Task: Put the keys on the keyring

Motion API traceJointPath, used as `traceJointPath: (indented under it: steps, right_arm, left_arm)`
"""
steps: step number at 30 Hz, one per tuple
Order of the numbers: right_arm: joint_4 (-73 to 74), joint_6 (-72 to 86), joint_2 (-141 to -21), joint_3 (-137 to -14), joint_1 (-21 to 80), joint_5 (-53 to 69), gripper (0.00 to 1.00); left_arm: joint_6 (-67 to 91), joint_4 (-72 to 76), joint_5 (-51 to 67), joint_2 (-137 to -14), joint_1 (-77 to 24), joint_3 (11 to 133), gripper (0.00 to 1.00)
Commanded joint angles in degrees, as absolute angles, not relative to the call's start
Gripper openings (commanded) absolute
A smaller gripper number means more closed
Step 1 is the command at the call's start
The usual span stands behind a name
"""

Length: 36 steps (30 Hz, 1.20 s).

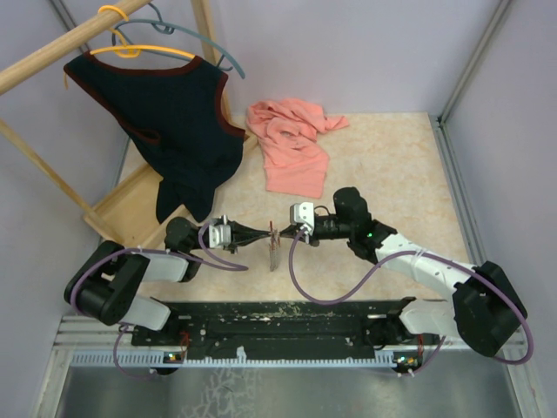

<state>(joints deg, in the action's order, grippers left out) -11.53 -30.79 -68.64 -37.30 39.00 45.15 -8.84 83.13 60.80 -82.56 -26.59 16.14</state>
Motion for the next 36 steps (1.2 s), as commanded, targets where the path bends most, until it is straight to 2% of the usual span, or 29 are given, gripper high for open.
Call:
traceJointPath:
  steps: [1,19,36]
  right_arm:
    - [-14.43,-30.35,-67.5,-40.32,39.73,45.02,0.0]
    - [-14.22,-30.79,-67.37,-40.39,39.76,47.81,0.0]
    - [-13.01,-31.75,-67.05,-40.16,39.73,45.33,0.0]
  left_arm:
    - [-8.71,84.38,62.19,-82.14,-26.39,16.45,0.0]
    - [-8.7,84.01,62.19,-82.11,-26.45,16.69,0.0]
    - [-8.36,84.03,62.4,-81.91,-26.4,16.61,0.0]
